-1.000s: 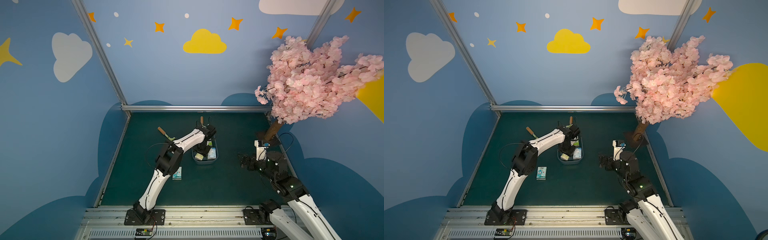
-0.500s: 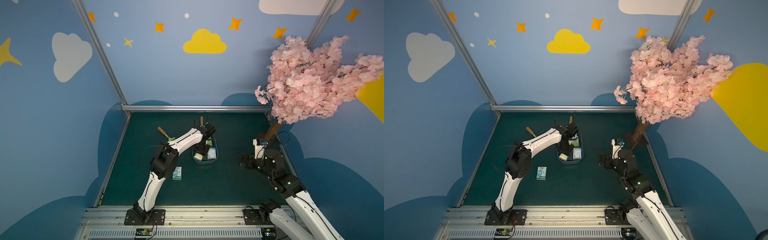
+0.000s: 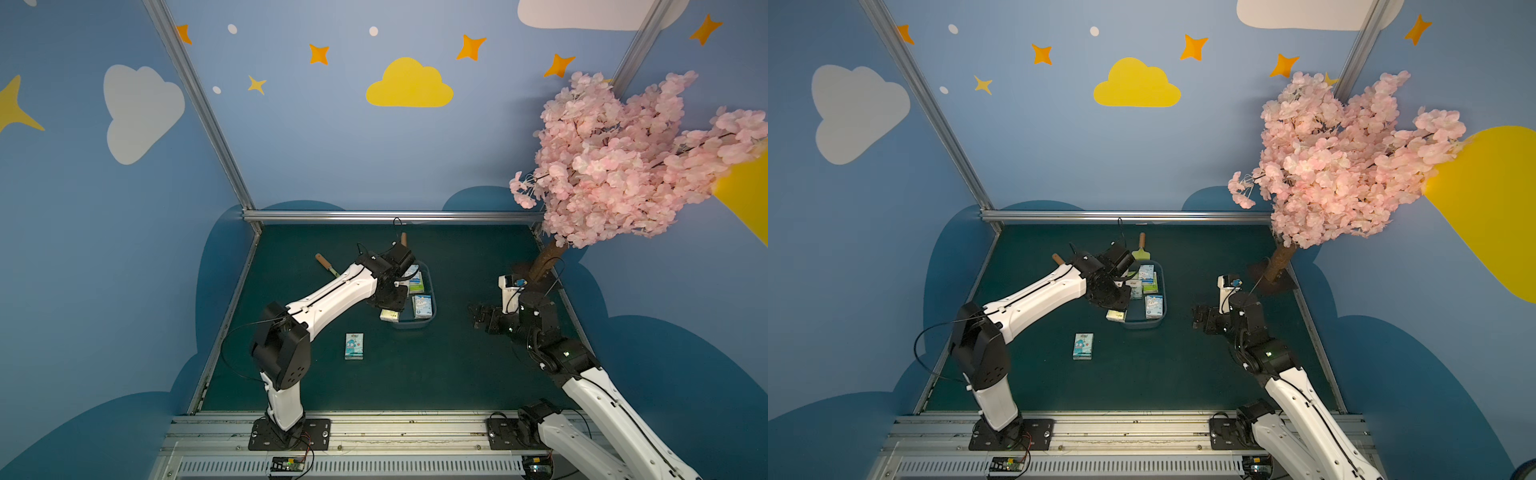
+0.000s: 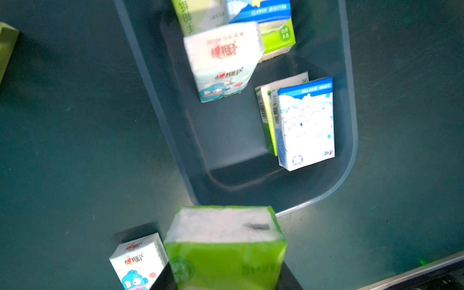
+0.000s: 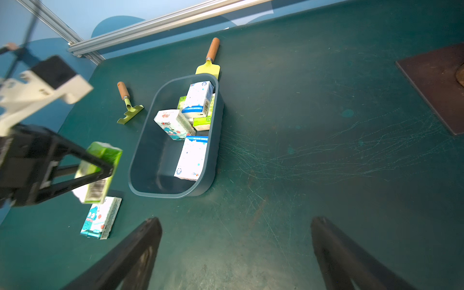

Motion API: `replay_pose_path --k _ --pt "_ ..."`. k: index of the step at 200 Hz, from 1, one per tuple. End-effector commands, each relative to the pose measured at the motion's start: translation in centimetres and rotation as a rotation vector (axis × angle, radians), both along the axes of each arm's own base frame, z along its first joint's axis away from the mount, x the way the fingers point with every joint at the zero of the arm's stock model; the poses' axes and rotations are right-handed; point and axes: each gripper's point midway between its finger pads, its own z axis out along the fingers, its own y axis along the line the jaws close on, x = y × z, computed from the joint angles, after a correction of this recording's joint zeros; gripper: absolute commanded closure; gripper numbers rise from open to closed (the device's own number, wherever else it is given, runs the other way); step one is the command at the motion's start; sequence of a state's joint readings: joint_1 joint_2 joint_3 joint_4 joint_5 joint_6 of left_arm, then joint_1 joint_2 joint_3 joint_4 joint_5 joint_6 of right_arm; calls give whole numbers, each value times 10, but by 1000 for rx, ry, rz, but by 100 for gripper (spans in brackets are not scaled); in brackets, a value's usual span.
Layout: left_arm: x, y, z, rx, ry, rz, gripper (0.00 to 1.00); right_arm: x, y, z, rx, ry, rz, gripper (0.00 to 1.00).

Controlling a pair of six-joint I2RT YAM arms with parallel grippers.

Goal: Take the pocket tissues out of the storage box
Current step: Pick up the pocket tissues from the storage box, then place the pocket tissues at the center of the board.

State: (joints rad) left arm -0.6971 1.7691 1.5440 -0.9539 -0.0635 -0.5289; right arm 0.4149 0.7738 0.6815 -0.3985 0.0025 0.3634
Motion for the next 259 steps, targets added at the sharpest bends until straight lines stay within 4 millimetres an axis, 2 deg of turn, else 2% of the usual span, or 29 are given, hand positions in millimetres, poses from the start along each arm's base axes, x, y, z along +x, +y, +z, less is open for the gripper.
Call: replay_pose_path --k 1,28,67,96,142,147,155,259 --pt "-6 -1 9 -101 -14 117 53 6 7 15 44 -31 12 2" --pt "-23 9 4 -135 -4 189 53 6 9 10 52 -14 19 2" --pt "-47 22 -18 -143 39 265 53 5 10 9 42 -15 29 2" --pt "-56 21 -34 -135 71 288 54 2 9 7 43 -8 32 2" --pt "-61 11 -56 -83 111 263 54 -3 5 12 60 -28 14 2" --pt "-62 10 -59 -76 116 261 54 -5 3 1 50 -6 12 2" --pt "-63 8 -63 -68 125 256 54 -7 2 -1 47 -3 7 2" --pt "-56 -5 -100 30 182 191 54 -20 -10 -2 17 -24 -12 2"
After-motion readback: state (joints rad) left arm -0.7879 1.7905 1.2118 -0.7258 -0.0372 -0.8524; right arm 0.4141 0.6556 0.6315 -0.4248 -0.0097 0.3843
